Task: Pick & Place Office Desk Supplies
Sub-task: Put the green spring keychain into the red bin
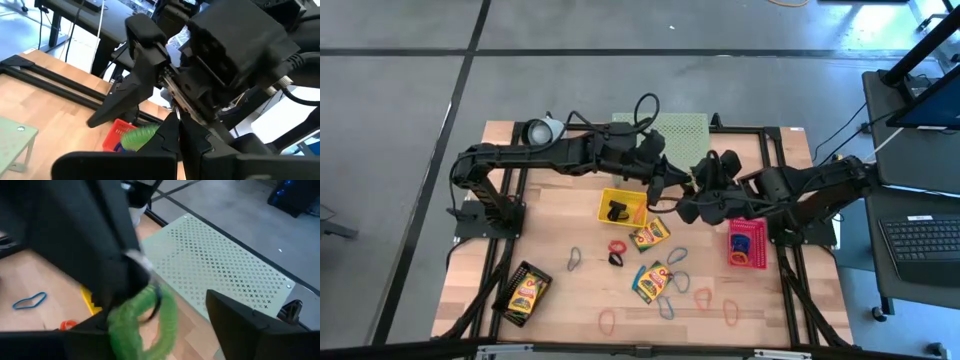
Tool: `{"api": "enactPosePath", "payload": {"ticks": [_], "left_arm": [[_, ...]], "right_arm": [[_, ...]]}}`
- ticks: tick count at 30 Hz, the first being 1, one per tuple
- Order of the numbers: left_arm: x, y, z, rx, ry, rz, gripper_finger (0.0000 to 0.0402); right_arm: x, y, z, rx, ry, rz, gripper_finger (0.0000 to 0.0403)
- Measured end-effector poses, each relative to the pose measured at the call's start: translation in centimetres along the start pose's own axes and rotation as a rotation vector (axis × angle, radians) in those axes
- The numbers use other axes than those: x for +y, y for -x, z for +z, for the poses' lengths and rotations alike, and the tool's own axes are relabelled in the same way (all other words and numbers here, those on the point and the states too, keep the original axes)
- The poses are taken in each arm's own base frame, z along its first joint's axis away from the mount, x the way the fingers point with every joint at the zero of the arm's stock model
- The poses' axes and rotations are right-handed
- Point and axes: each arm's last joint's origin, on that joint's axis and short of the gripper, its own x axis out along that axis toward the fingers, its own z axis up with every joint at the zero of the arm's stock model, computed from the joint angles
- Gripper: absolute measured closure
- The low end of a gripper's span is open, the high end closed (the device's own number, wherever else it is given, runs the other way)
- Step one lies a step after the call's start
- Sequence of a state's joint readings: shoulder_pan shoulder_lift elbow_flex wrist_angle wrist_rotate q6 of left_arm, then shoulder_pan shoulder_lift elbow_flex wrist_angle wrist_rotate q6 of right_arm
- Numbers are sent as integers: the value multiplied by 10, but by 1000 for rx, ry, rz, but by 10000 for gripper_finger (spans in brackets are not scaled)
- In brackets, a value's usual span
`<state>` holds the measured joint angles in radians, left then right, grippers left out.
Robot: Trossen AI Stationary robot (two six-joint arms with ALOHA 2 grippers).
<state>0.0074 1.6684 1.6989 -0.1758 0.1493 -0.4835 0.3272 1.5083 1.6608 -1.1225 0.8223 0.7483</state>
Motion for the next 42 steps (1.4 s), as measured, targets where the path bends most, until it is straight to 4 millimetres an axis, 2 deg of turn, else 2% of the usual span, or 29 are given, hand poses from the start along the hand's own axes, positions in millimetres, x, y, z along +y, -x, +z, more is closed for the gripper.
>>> {"api": "enactPosePath", "payload": {"ticks": [3,7,8,17,25,30,33,36,39,42], "left_arm": [[0,0,-1,9,1,-1,400],[1,0,-1,12,6,7,399],[1,0,-1,14,7,9,398],[6,1,-4,56,15,44,379],[14,2,-3,78,13,56,330],[15,3,-2,87,-10,37,308],[15,5,-4,135,-72,-17,302],[10,6,-18,271,-139,-57,302],[1,9,-48,499,-202,-20,303],[-5,13,-83,699,-262,67,304]], "right_arm": [[1,-3,-2,10,-6,-12,235],[1,-3,-2,0,-6,-25,366],[2,-2,-2,-4,3,-25,378],[6,7,-7,-21,4,-14,381],[-1,31,-14,6,-81,56,381],[-10,49,-18,25,-148,92,381],[-25,57,-27,120,-190,54,382],[-38,64,-39,298,-217,10,382],[-37,68,-50,445,-196,86,382],[-39,66,-69,599,-189,85,382]]}}
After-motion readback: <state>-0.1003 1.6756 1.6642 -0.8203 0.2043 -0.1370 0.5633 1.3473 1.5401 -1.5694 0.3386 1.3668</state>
